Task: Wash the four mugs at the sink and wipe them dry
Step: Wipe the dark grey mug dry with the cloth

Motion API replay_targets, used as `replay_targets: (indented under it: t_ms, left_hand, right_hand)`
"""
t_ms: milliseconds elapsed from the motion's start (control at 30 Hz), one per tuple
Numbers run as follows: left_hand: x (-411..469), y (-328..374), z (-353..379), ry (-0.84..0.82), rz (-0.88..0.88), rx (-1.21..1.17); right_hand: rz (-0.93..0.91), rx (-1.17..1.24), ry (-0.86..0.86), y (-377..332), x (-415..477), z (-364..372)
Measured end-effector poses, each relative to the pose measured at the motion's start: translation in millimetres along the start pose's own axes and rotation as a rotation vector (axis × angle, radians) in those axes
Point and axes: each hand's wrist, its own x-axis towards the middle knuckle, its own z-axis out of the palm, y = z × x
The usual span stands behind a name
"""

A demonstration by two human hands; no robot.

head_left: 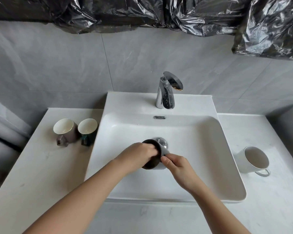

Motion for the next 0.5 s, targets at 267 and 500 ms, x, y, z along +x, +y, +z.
replay_targets:
  t_ms: [267, 500]
  left_hand:
    - [-15, -15, 7, 0.189, 0.198, 0.113]
    - [-11, -10, 5, -0.076, 0.131, 0.301]
  right_hand:
    - [0.016, 0.047, 0.01, 2, 5, -17]
    - [-0.016, 0.02, -0.01, 2, 10, -14]
